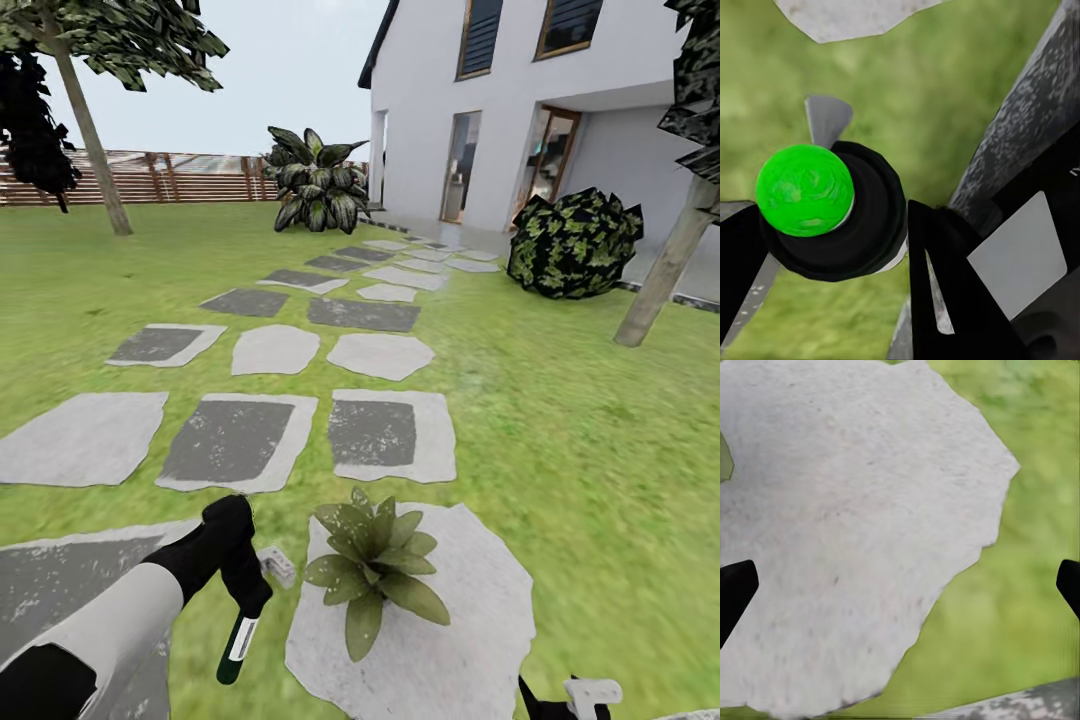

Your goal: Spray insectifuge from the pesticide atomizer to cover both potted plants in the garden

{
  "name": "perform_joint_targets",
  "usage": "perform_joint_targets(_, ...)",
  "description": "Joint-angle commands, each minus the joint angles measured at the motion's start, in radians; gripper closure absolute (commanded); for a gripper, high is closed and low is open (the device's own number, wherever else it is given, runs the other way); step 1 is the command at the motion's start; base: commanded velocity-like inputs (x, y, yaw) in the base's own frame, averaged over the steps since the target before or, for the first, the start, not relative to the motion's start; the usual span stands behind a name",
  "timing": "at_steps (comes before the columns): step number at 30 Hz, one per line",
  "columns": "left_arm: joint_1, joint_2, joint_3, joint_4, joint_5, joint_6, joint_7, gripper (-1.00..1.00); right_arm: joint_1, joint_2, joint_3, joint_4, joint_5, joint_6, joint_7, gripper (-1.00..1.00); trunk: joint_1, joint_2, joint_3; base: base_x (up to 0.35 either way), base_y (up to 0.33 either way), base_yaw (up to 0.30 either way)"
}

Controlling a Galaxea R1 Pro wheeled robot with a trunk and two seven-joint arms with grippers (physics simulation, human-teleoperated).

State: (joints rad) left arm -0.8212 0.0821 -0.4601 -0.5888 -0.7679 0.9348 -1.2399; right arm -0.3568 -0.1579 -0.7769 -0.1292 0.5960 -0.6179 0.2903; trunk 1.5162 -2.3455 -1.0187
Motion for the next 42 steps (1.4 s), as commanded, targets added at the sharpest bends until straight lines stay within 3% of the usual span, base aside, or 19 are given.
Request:
perform_joint_targets(1, 0.0, 0.001, -0.003, -0.002, -0.008, 0.007, -0.01, 1.0, -0.001, 0.0, -0.009, 0.0, 0.001, -0.002, 0.009, -1.0, -0.001, 0.0, -0.001, -0.199, -0.231, 0.273)
perform_joint_targets(11, -0.001, 0.004, 0.006, -0.002, -0.008, 0.013, -0.009, 1.0, -0.001, 0.0, -0.009, 0.0, 0.001, -0.001, 0.009, -1.0, -0.001, 0.0, -0.001, -0.214, -0.221, 0.257)
perform_joint_targets(27, -0.001, 0.004, 0.006, -0.002, -0.008, 0.013, -0.009, 1.0, 0.0, 0.001, -0.009, 0.0, 0.001, -0.002, 0.009, -1.0, -0.001, 0.0, -0.001, -0.025, -0.263, 0.031)
perform_joint_targets(42, -0.001, 0.005, 0.006, 0.002, -0.008, 0.014, -0.007, 1.0, 0.0, 0.001, -0.009, 0.0, 0.001, -0.001, 0.009, -1.0, -0.001, 0.0, -0.001, -0.047, -0.252, 0.267)
